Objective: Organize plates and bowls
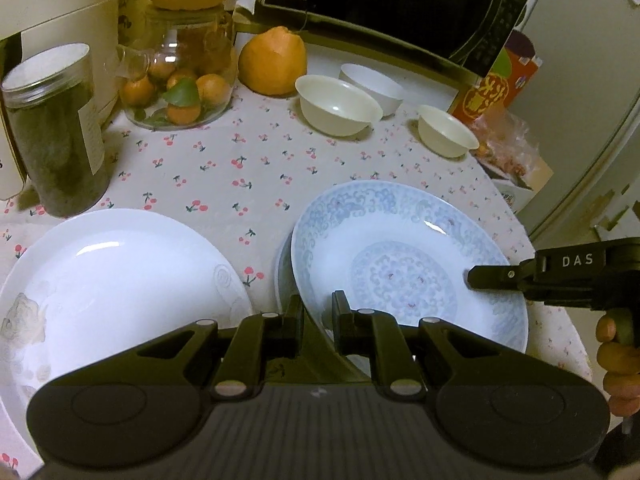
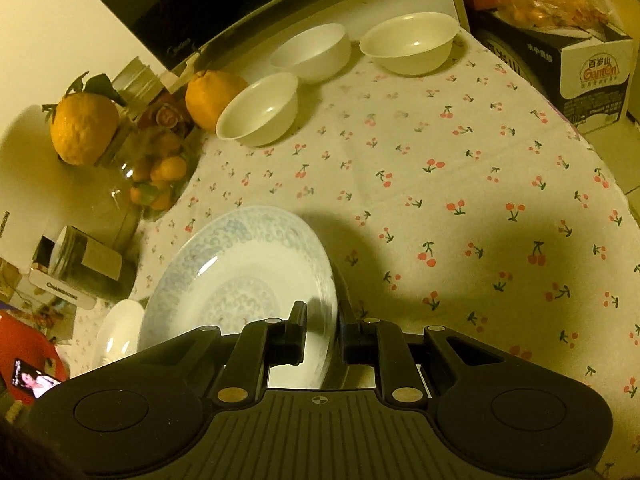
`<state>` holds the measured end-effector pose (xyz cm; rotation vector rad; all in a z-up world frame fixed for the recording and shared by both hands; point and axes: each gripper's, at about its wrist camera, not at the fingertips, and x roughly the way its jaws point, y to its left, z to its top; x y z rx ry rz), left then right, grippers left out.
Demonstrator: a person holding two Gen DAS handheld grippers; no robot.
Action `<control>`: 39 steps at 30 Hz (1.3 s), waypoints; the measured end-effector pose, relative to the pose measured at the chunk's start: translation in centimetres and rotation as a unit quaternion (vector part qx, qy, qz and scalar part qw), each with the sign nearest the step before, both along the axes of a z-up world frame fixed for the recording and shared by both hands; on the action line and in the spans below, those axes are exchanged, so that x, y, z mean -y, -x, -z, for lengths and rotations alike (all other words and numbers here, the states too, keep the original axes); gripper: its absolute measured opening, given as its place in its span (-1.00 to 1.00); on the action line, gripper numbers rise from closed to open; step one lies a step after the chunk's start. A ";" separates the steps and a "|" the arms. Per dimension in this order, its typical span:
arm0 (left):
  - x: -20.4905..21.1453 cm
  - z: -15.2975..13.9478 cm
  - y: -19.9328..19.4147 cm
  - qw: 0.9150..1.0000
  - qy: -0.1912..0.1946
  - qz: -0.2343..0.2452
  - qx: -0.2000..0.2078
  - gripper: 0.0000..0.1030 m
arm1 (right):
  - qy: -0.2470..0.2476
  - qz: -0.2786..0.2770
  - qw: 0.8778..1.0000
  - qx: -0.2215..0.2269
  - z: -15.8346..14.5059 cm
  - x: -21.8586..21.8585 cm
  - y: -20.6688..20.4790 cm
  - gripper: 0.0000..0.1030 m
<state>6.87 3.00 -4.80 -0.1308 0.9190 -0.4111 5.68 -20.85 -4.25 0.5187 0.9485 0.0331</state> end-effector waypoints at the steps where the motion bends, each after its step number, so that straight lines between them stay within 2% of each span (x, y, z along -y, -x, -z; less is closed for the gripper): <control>1: 0.0 0.0 0.0 1.000 -0.001 0.000 0.000 -0.76 | 0.002 -0.001 1.000 0.001 0.0 -0.1 0.0 -0.69; 9: 0.2 -0.2 -0.1 1.000 -0.011 -0.001 -0.007 -0.75 | 0.018 -0.011 1.000 0.000 -0.3 -0.3 -0.1 -0.69; 21: 1.7 -0.2 0.5 0.998 -0.061 0.027 -0.008 -0.71 | 0.057 -0.018 0.998 -0.013 -0.3 -0.5 -0.2 -0.67; 39: 1.4 -0.7 0.5 0.998 -0.052 0.021 -0.030 -0.71 | 0.053 -0.024 0.998 -0.022 -0.5 -0.4 -0.5 -0.63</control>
